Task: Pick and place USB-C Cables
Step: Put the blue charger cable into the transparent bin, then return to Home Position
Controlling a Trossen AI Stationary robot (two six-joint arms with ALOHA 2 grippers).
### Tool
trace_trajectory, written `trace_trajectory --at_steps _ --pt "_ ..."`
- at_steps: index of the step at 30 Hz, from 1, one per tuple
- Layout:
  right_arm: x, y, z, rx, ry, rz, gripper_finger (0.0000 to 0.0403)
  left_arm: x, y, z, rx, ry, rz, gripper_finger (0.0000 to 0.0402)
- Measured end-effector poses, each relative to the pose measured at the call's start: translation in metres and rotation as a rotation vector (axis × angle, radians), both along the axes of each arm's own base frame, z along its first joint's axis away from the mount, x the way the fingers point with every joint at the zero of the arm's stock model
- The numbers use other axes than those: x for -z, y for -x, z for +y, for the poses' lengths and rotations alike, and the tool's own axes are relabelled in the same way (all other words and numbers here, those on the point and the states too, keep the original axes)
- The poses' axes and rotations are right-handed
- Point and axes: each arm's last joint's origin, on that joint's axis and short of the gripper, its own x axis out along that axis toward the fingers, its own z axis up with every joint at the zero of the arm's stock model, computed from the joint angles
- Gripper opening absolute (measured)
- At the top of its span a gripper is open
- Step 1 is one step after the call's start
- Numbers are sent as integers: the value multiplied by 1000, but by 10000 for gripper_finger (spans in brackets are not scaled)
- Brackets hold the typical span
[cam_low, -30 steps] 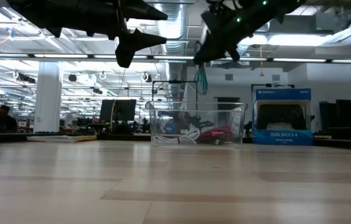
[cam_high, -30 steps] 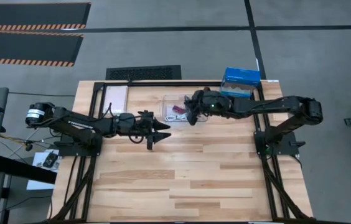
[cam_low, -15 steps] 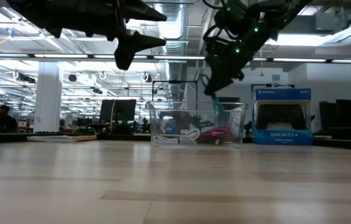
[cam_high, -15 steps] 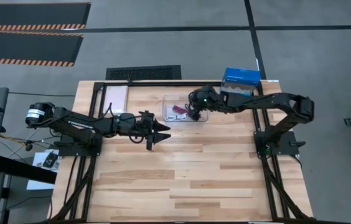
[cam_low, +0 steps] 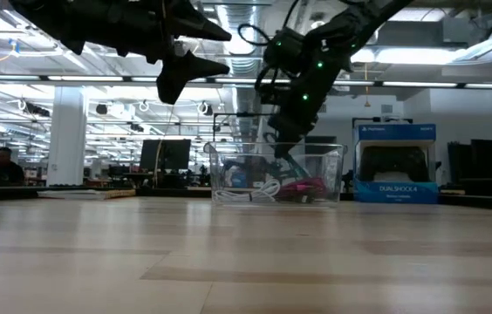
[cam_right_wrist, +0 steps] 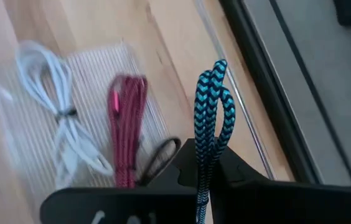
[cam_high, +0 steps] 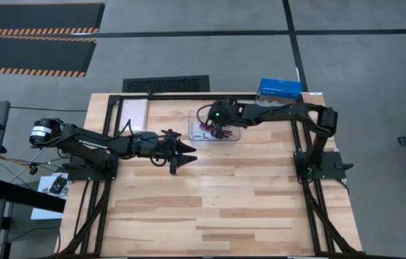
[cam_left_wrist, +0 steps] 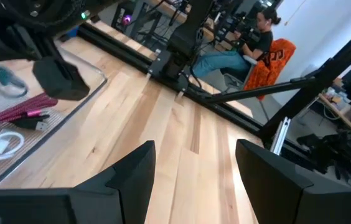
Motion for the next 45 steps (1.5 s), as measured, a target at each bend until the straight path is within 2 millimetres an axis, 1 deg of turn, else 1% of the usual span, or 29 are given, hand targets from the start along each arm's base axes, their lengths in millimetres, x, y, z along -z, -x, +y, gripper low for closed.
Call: trace_trajectory --at_steps 5,9,14,17,21,31,34,38,40,42,45 --pt "9 -9 -3 -25 15 96 17 3 0 0 0 -1 26 210" --pt "15 -17 -4 -35 17 105 23 4 1 0 -1 -3 44 210" --pt "23 -19 -1 -65 15 139 27 5 1 0 -2 -4 50 210" --pt "22 -19 -1 -65 16 136 40 5 1 0 -2 -5 51 210" --pt "22 -19 -1 -68 16 139 77 5 1 0 -2 -5 51 210" --pt "21 -19 0 -68 16 135 209 5 1 0 -4 -18 50 210" --pt "12 -17 1 -69 22 109 235 5 1 0 -7 -18 48 210" --pt "-12 -11 5 -74 43 52 245 4 1 1 -14 -3 47 210" --pt "-30 -5 10 -93 54 24 244 4 1 3 -18 7 46 210" --pt "-52 7 15 -111 61 0 243 -1 4 5 -2 17 29 210" --pt "-87 30 26 -122 75 -36 241 -19 15 9 21 22 -40 210"
